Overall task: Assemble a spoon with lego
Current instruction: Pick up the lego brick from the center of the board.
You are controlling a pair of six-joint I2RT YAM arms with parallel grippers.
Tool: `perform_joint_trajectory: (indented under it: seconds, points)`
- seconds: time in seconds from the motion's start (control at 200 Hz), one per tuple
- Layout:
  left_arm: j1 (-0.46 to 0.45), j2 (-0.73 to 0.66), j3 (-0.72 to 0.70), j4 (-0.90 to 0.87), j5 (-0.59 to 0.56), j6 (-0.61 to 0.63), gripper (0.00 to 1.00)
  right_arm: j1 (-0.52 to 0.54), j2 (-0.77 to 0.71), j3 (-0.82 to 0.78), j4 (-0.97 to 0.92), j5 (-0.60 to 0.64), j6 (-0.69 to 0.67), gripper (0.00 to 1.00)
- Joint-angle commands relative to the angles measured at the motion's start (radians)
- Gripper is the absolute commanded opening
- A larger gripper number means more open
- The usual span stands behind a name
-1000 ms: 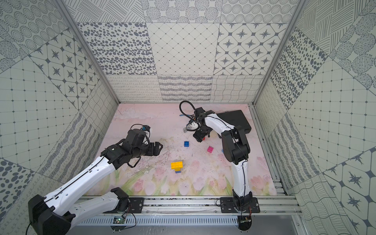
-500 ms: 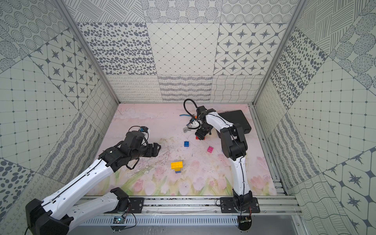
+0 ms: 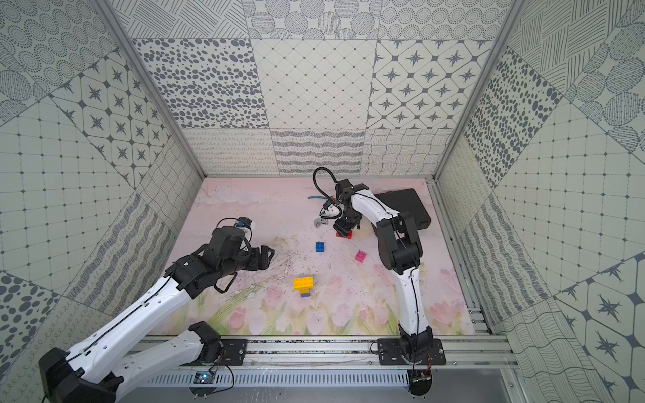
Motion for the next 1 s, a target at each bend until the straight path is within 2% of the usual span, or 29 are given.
perform_joint_trajectory:
  seconds: [0.0, 0.295, 0.455, 0.77, 0.995]
  points:
    - [0.023, -0.017, -0.002, 0.001, -0.014, 0.017, 0.9, 0.006, 0.021, 0.027, -0.049, -0.019, 0.021, 0.67]
    - [0.022, -0.031, -0.002, 0.005, -0.01, 0.027, 0.9, 0.024, 0.028, 0.014, -0.079, 0.03, 0.051, 0.64]
    - [0.022, -0.035, -0.006, 0.01, -0.002, 0.029, 0.9, 0.032, 0.045, 0.036, -0.076, 0.066, 0.069, 0.57]
    - [0.022, -0.059, -0.008, 0.004, -0.002, 0.029, 0.89, 0.061, 0.081, 0.105, -0.105, 0.094, 0.089, 0.58]
    - [0.022, -0.063, -0.009, -0.009, -0.002, 0.026, 0.89, 0.059, 0.073, 0.082, -0.113, 0.097, 0.083, 0.48]
